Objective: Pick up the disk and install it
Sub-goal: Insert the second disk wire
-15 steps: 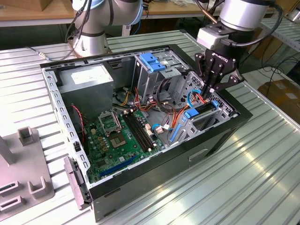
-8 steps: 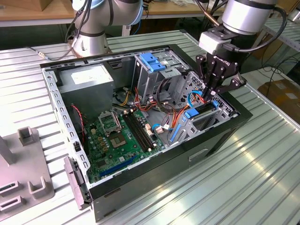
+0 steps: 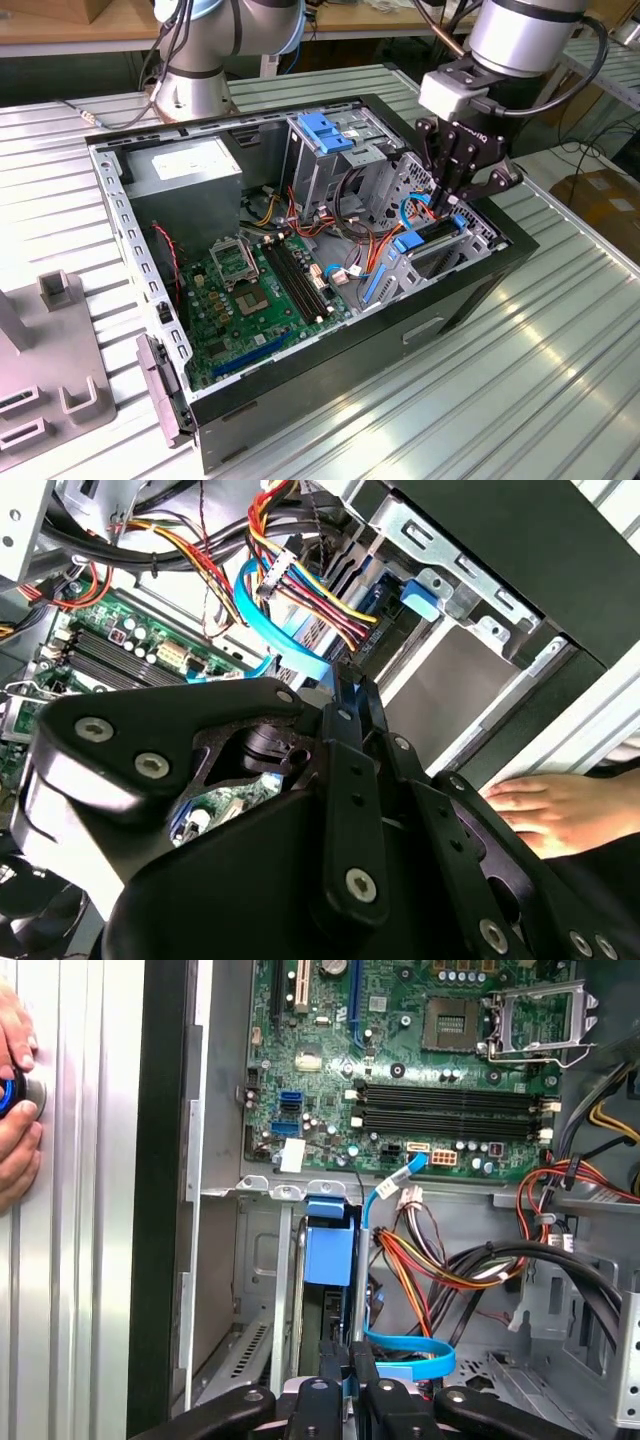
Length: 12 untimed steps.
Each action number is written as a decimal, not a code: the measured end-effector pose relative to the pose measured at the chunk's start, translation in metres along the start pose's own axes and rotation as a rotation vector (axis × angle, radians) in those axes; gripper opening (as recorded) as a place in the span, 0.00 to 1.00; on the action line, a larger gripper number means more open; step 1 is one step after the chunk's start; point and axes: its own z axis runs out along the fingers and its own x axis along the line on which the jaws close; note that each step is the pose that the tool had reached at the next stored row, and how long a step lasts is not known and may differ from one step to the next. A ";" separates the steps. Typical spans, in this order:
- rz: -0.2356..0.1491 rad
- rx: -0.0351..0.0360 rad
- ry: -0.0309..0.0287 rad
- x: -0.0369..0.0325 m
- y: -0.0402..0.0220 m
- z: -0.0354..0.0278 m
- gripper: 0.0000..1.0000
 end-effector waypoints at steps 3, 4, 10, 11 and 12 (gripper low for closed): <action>-0.001 0.0300 0.0002 0.0007 0.0038 0.0002 0.16; -0.001 0.0358 -0.0010 0.0007 0.0053 0.0004 0.16; -0.001 0.0455 -0.0026 0.0011 0.0128 0.0042 0.16; -0.001 0.0461 -0.0024 0.0013 0.0128 0.0046 0.16; -0.001 0.0474 -0.0026 0.0016 0.0131 0.0052 0.16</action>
